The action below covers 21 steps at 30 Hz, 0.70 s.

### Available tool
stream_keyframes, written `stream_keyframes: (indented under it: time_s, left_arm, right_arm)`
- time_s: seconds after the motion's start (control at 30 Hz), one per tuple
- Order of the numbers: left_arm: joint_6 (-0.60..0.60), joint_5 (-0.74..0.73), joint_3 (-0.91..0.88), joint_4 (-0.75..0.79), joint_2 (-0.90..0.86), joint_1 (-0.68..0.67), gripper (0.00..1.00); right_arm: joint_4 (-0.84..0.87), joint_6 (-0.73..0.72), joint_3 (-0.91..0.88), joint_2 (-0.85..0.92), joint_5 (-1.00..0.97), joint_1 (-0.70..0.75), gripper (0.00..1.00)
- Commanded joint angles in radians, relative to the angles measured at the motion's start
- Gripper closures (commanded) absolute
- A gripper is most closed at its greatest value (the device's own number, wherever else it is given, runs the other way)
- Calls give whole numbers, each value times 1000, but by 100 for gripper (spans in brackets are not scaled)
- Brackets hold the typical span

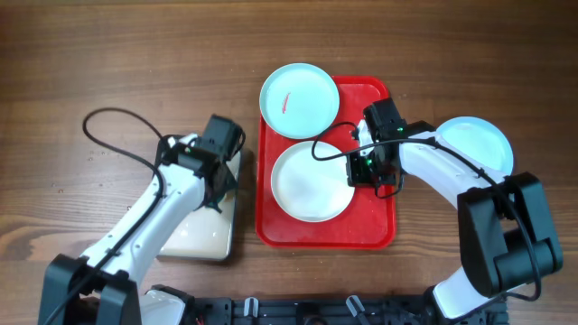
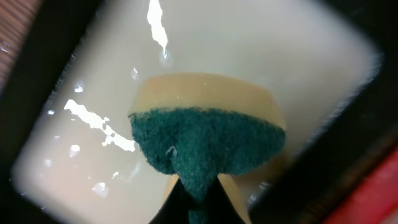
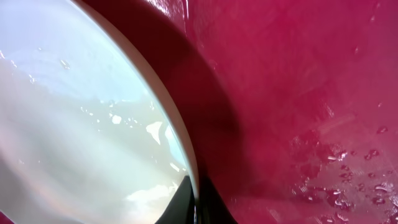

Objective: Clean dirty plates on tray and stack at the side
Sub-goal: 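Return the sponge to the soapy tray with the left gripper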

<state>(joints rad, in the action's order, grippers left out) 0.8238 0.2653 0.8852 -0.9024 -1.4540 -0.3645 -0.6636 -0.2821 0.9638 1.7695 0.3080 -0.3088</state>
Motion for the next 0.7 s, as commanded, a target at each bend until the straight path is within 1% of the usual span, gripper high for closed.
stream_keyframes:
  time_s: [0.0,0.1,0.13,0.2,0.23,0.27,0.33,0.37,0.4,0.47,0.53,0.67]
  left_arm:
    - [-10,6,-72,35,1,6,87]
    - [-92,-43,-51,22,18,10,71]
    - [-97,-56,-32,1,28,10,67]
    - [-129,-96,19,-34,58,10,51]
    - [-140,-113,35,-42,70,10,39]
    - [-141,-138,71,-60,93,10,25]
    - [-141,-180,130,-87,140,10,13]
    - [-141,-200,156,-92,167,10,5]
    - [-141,-214,170,-91,187,10,0]
    - [-140,-224,183,-82,246,10,0]
    - [-140,-224,183,-82,283,10,0]
    - [-132,-224,183,-82,285,10,0]
  right_arm:
    - [-2,20,-8,37,-38,2,96]
    - [-23,19,-8,20,-19,2,96]
    - [-30,19,-8,0,-26,2,96]
    - [-49,1,-8,-70,-74,0,96]
    - [-61,-19,-8,-107,-109,-4,96]
    - [-83,-46,-8,-168,-164,-13,96]
    - [-110,-61,-8,-295,-253,-37,96]
    - [-117,-61,-8,-351,-292,-54,96]
    - [-122,-62,-8,-392,-328,-71,96]
    - [-134,-65,-8,-489,-462,-133,96]
    - [-159,-96,-8,-535,-568,-181,96]
    - [-168,-113,-8,-547,-657,-247,96]
